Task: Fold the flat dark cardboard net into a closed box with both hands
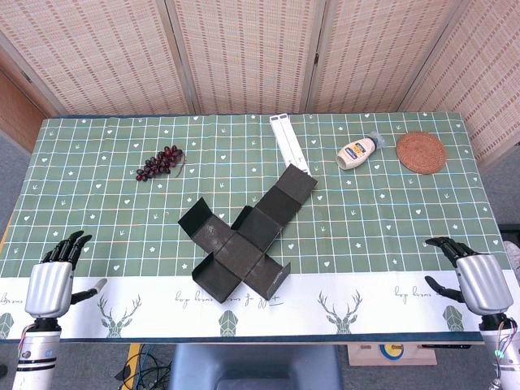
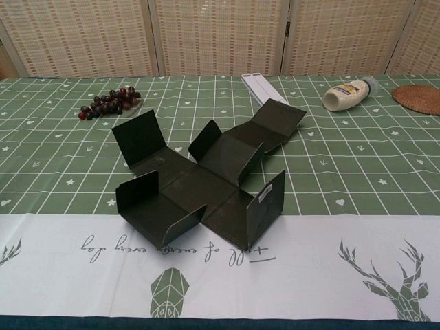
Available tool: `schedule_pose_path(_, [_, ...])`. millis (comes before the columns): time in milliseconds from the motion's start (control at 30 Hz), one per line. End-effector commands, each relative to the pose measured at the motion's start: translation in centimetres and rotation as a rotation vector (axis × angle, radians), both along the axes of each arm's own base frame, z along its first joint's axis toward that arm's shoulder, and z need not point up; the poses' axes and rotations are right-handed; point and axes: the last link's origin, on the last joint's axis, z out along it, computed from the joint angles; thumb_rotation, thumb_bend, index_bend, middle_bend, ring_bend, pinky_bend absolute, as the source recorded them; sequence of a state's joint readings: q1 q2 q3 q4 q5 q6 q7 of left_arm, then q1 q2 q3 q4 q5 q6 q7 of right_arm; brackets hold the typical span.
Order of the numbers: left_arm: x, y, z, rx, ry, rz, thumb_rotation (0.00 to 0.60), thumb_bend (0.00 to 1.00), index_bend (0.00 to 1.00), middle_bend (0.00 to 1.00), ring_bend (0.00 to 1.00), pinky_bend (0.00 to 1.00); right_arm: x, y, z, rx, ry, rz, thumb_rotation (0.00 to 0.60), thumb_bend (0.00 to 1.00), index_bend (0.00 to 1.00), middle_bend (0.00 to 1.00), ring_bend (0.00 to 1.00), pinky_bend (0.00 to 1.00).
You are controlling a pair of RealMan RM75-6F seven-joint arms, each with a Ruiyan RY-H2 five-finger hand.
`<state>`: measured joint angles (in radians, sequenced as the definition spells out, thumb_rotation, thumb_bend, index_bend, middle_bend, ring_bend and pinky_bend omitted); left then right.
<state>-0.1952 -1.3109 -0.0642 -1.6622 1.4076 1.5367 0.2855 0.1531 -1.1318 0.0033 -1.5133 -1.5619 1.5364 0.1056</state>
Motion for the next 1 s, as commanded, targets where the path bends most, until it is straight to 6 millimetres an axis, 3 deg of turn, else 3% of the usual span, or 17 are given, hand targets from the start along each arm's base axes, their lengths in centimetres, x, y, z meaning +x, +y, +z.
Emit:
schedule_pose_path(33, [-0.1,0.0,0.0,0.0,-0.001,0.001,0.6,0.12,0.18,0.16,0.21,0.35,0.2,0.0,-0.1,0.002,-0.001,0.002,0.6,0.2,0.28,0.33,0.46,0.69])
schedule_pose_path(200, [-0.1,-0.1,0.2,0.009,-0.01,-0.003,0.6,0.12,0.18,0.16,0.21,0.35,1.3,-0.8,-0.7,0.036,0.008,0.038,0.6,0.2,0.28,0.33,0.47,0.69])
schedule_pose_path(333, [-0.1,-0.2,0.3,0.015,-0.017,-0.009,0.6,0.12,0.18,0.16,0.21,0.35,3.7,-2.5,-1.5,0.091,0.044,0.117,0.6,0.2,0.28,0.33,0.53,0.7])
schedule_pose_path(433, [-0.2,-0.3,0.3,0.015,-0.022,-0.012,0.6,0.12,0.19,0.16,0.21,0.35,5.8,-4.5,-2.4,0.149,0.073,0.185,0.6,0.2,0.28,0.33,0.63,0.8])
schedule_pose_path(533, [-0.3,-0.5,0.5,0.02,-0.028,-0.011,0.6,0.12,0.18,0.16,0.21,0.35,8.1,-6.8,-3.7,0.224,0.104,0.243,0.6,0.2,0.28,0.33,0.76,0.98])
schedule_pose_path(867, [-0.4,-1.1,1.1,0.05,-0.03,0.001,0.6,0.12,0.19,0.16,0.21,0.35,15.1,-14.7,-10.4,0.424,0.267,0.361,0.6,0.2,0.23,0.29,0.79,1.0])
schedule_pose_path(1000, [-0.2,-1.2,1.3,0.052,-0.025,-0.006,0.6,0.12,0.18,0.16,0.21,0.35,17.2,-16.2,-13.2,0.475,0.293,0.385,0.6,0.2,0.23,0.28,0.79,1.0])
